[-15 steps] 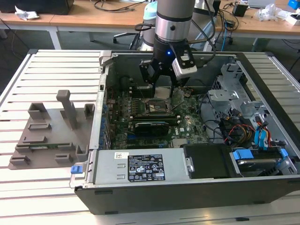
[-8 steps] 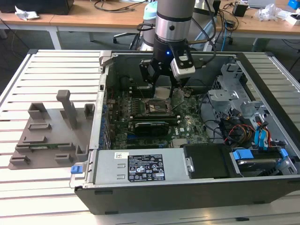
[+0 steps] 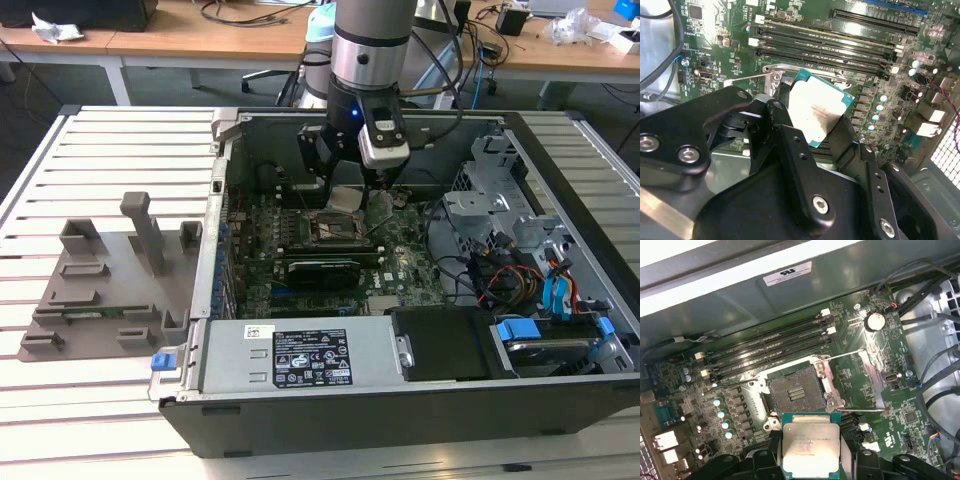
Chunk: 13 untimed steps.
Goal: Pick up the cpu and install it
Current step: 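Place the cpu into insertion slot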
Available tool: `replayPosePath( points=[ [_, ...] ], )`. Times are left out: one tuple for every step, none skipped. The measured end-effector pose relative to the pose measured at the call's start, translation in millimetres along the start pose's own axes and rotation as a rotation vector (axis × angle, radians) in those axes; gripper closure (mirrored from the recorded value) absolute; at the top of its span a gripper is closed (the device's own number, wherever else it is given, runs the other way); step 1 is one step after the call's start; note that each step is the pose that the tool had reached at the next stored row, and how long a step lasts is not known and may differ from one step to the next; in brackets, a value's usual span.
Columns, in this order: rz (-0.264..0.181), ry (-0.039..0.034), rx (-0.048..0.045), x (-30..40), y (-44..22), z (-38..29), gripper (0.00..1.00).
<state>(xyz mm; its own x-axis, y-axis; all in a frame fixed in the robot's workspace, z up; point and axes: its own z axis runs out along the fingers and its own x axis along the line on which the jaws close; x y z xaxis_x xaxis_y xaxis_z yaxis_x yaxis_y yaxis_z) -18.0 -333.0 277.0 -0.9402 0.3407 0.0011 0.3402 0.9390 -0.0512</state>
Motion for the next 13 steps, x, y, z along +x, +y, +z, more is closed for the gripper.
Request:
replayPosePath(
  points=[
    [0.013, 0.0006, 0.0002, 0.0, 0.0, 0.1, 0.45],
    [0.024, 0.0011, 0.0003, 0.0, 0.0, 0.1, 0.45],
    [0.032, 0.0014, 0.0005, 0.0, 0.0, 0.2, 0.45],
    [0.043, 0.0019, 0.0007, 0.0, 0.0, 0.2, 0.45],
    [0.049, 0.0022, 0.0008, 0.0, 0.0, 0.3, 0.45],
    [0.057, 0.0026, 0.0009, 0.0, 0.0, 0.3, 0.45],
    [0.068, 0.0031, 0.0010, 0.0, 0.0, 0.4, 0.45],
    [0.079, 0.0036, 0.0011, 0.0, 0.0, 0.4, 0.45],
    [0.085, 0.0039, 0.0011, 0.0, 0.0, 0.5, 0.45],
    [0.092, 0.0043, 0.0012, 0.0, 0.0, 0.5, 0.45],
    [0.104, 0.0048, 0.0013, 0.0, 0.0, 0.6, 0.45],
    [0.118, 0.0055, 0.0013, 0.0, 0.0, 0.6, 0.45],
    [0.131, 0.0062, 0.0013, 0.0, 0.0, 0.7, 0.45]
  ],
)
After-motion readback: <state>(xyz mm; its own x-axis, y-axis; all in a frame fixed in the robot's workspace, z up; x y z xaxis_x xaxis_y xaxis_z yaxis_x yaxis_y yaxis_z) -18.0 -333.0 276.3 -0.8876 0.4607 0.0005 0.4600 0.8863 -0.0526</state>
